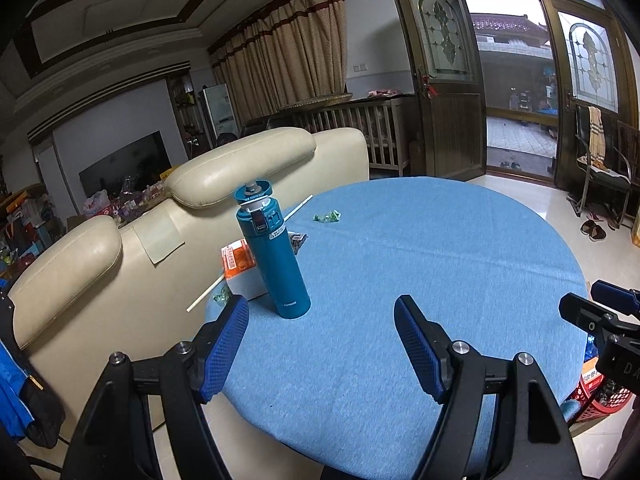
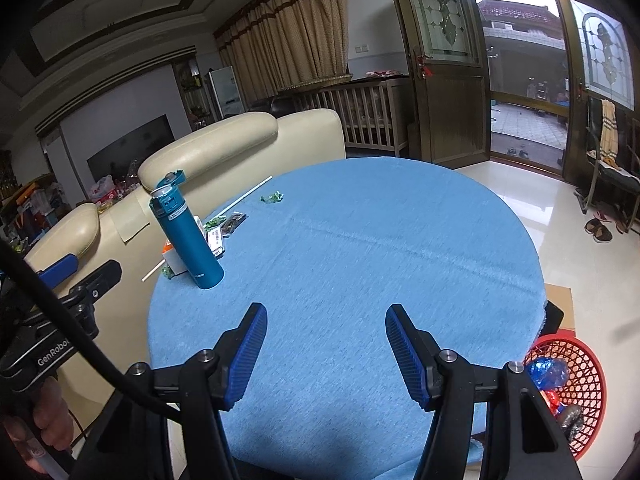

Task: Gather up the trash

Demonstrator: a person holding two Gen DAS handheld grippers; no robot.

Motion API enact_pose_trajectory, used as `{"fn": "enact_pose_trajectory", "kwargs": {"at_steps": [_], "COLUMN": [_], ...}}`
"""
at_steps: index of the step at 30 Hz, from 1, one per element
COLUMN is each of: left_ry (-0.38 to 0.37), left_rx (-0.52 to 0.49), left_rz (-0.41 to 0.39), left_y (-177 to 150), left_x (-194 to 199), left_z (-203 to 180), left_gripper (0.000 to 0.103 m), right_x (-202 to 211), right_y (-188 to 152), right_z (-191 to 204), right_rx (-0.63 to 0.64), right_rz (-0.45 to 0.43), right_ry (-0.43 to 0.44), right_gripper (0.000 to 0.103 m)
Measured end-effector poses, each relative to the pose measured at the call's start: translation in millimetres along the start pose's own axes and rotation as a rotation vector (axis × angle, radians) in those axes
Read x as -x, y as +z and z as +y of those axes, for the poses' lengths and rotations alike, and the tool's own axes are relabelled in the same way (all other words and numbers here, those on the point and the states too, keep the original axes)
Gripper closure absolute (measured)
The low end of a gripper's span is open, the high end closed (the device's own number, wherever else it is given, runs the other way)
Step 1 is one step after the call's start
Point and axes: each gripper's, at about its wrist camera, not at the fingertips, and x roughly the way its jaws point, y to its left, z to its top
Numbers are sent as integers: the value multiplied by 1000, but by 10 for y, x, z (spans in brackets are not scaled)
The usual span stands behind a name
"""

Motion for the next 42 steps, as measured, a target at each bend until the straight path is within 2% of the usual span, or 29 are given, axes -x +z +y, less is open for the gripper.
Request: {"fn": "enact_pose_trajectory", "kwargs": {"at_steps": [12,27,42], "left_ry": [-12,-20,-18], "left_rx": [3,-19,-20], "left_rz": [8,27,7], "left_y": [-15,11,16], "left_x": [24,9,123], "left_z": [-2,-115,-122], "left_gripper": [27,27,27], "right_x": [-6,-47,73], "right_y": [-11,-29,-45], "right_z": [-18,-184,-210], "right_rx": [10,-31,-35], "right_rz": [-18,0,-22], "right_ry": [-33,-35,-26], "right_gripper": [38,38,38]}}
